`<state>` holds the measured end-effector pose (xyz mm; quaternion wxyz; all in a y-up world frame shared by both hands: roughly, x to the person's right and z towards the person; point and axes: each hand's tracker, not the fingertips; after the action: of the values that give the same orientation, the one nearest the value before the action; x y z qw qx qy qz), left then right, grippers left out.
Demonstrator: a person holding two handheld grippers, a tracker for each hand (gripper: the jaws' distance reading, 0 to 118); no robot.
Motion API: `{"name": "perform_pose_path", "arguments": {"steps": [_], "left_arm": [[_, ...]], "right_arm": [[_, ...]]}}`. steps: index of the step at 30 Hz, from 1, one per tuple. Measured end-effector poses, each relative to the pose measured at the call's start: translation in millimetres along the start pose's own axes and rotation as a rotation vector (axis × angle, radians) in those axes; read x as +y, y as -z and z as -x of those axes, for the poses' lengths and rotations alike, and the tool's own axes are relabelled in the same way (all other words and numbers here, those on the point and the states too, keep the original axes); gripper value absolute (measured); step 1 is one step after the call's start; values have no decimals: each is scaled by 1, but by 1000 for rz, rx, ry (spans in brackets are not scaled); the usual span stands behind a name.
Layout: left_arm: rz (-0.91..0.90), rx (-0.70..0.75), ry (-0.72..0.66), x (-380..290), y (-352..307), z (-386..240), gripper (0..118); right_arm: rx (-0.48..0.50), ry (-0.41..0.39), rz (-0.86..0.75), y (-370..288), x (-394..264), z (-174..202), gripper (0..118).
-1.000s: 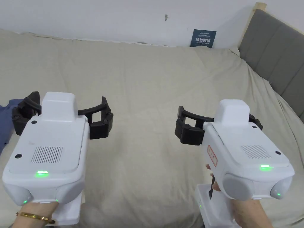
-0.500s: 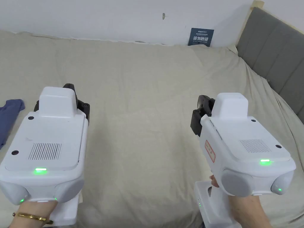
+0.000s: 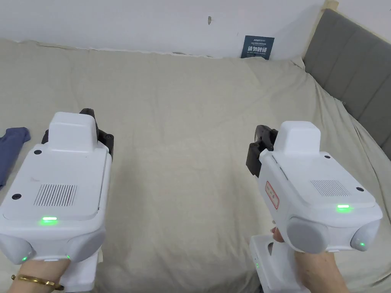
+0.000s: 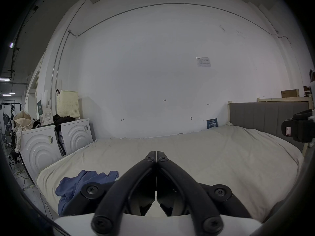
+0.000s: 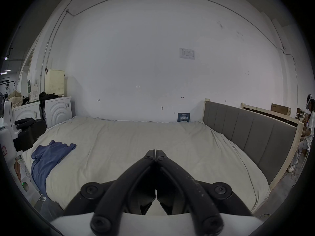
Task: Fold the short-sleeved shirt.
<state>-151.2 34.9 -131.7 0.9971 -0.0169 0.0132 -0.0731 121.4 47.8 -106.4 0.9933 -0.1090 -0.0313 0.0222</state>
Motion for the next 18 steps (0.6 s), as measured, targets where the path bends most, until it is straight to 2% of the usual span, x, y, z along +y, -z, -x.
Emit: {"name": "perform_pose_path", "arguments": {"steps": [7,11,18], "left_arm": [[2,1,-27,0,-4,9,0],[11,91,-36,-3,-11,34,0],[42,329,-32,-8,-44,109,0]], "right_arm": [[17,-20,4,6,4,7,2],[74,-26,-1,15,13,30,2],[317,-38,-24,30,24,109,2]]}}
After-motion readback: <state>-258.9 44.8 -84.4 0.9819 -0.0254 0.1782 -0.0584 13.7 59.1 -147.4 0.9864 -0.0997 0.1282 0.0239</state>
